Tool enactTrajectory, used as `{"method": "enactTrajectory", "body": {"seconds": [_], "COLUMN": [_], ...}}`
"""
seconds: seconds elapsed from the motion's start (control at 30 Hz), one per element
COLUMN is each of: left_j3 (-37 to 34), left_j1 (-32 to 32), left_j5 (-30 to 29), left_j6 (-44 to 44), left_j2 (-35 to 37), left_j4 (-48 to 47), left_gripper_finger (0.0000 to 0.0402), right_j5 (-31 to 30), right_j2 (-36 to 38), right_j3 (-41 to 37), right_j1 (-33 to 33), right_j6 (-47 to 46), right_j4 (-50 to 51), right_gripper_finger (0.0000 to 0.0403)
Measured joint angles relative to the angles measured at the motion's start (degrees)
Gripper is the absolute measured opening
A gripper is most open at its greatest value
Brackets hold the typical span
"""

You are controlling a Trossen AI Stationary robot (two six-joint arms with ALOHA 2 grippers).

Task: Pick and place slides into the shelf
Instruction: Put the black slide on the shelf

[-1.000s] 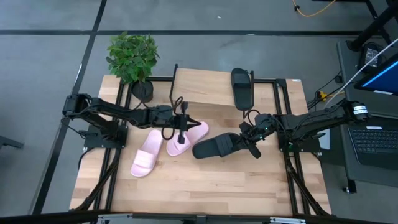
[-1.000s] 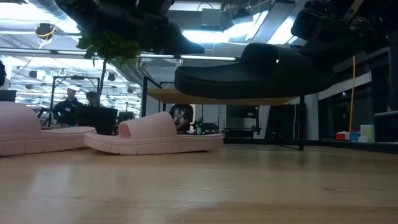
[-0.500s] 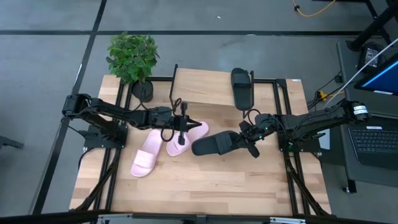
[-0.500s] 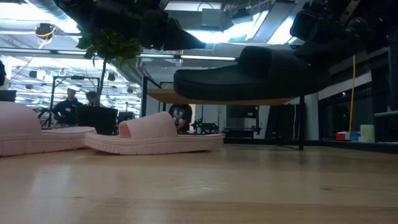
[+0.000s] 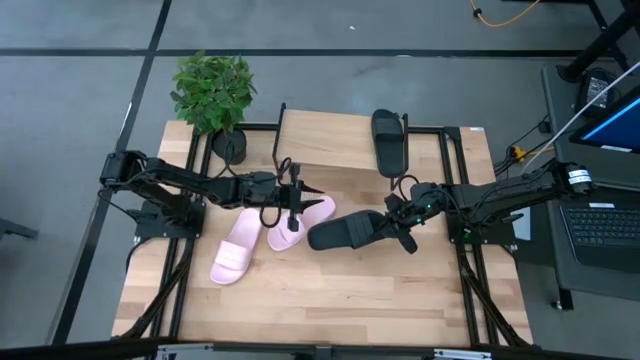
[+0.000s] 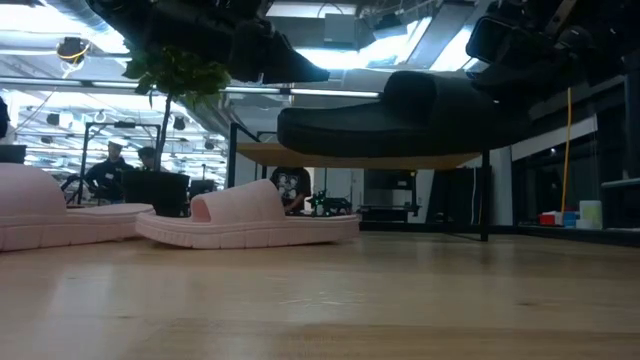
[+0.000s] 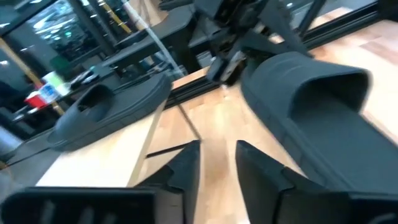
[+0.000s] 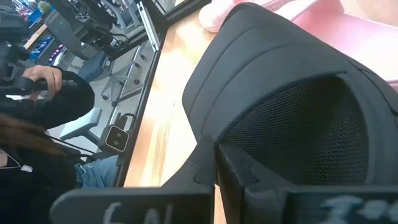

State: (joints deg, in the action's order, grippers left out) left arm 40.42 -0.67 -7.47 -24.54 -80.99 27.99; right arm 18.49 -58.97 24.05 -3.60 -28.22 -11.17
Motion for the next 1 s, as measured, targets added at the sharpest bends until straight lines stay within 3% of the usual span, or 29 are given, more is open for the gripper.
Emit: {"method": "enactTrajectory", "body": {"seconds": [0.2, 0.47, 0.77, 1.0], "left_j3": [0.0, 0.0, 0.0, 2.6], "left_j1": [0.0, 0.0, 1.5, 1.5], "left_j5": [6.3, 11.4, 9.9, 8.5], "left_j6": [0.0, 0.9, 1.9, 1.9], "left_j2": [0.0, 0.0, -4.7, -7.5], "left_j4": [0.4, 4.1, 11.2, 11.6], "left_gripper_finger": [0.0129, 0.0115, 0.0110, 0.0110], "right_j5": [-0.9, -3.2, -2.9, -2.8], "right_j2": [0.0, 0.0, 0.0, 0.0], "right_j3": [0.0, 0.0, 0.8, 1.0], "right_j1": [0.1, 0.1, 0.1, 0.1], "right_j6": [0.0, -0.3, -1.2, -1.3], "right_j4": [-0.4, -1.7, -2.4, -2.3], "right_gripper_finger": [0.0004, 0.0004, 0.0004, 0.0004]}}
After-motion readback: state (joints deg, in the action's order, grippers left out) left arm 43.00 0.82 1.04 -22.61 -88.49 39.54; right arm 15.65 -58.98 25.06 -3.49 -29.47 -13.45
